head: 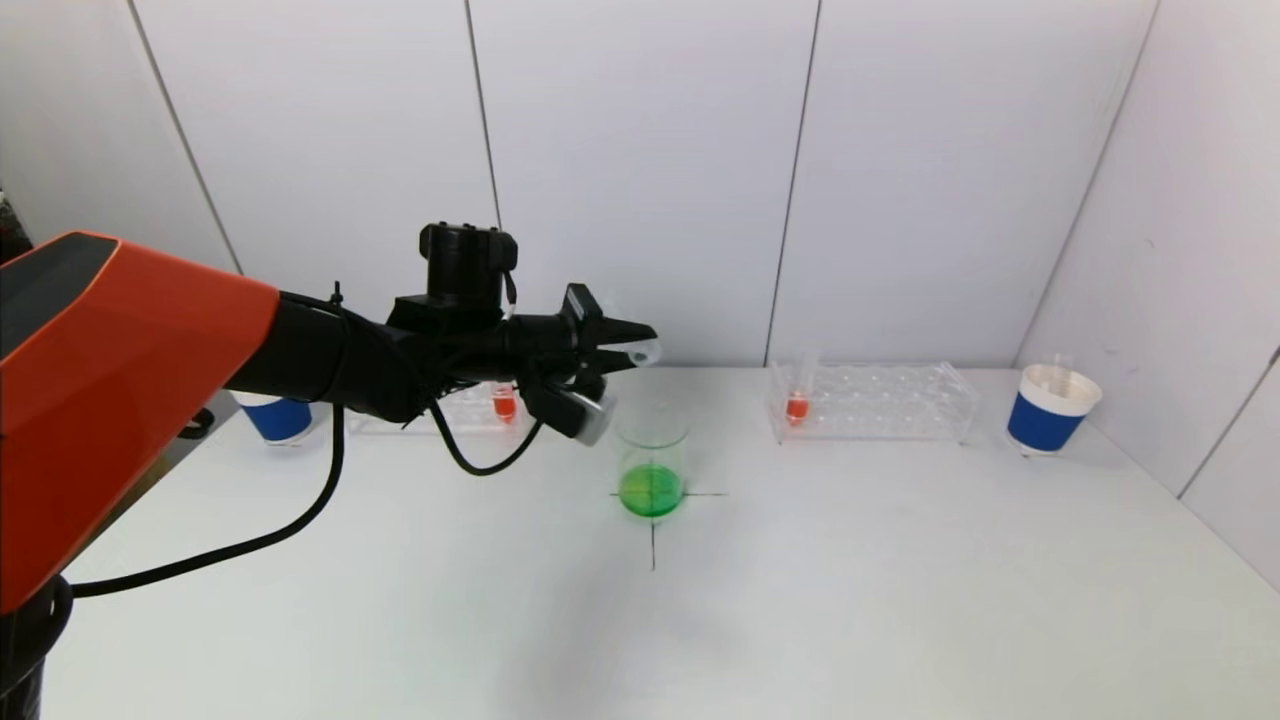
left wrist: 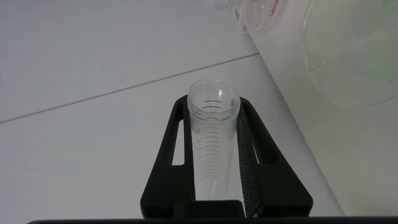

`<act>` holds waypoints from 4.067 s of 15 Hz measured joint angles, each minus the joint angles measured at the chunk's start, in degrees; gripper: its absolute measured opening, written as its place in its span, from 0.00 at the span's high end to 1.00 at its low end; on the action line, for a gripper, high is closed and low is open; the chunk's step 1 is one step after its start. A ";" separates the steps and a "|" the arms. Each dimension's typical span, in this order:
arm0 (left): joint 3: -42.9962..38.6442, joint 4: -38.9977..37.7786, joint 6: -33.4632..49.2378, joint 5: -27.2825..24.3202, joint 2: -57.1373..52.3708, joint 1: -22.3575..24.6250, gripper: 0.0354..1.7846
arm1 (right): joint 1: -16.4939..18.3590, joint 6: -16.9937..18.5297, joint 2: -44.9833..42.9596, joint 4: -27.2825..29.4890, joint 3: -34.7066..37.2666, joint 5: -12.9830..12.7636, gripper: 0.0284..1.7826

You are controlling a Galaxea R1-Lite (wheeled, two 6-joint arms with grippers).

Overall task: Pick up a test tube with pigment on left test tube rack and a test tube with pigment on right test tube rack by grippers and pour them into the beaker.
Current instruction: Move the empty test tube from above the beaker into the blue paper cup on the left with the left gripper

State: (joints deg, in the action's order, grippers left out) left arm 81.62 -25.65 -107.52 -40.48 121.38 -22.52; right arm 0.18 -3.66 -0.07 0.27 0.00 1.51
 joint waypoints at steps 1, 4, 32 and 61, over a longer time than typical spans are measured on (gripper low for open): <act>0.29 -0.12 3.56 0.17 -0.24 0.00 0.78 | 0.00 0.02 0.00 0.00 0.00 0.00 0.01; 0.72 -0.09 13.29 0.74 -1.34 0.00 0.78 | 0.00 0.00 0.00 -0.02 0.00 -0.02 0.01; 22.24 15.02 90.14 42.91 -5.75 8.52 0.78 | 0.00 0.00 0.00 0.00 0.00 0.00 0.01; 21.30 27.76 101.49 39.33 -2.54 38.30 0.78 | 0.00 0.02 0.00 0.00 0.00 0.02 0.01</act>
State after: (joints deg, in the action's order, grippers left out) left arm 102.91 2.11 -6.03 -1.16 118.85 15.79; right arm 0.18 -3.63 -0.07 0.27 0.00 1.54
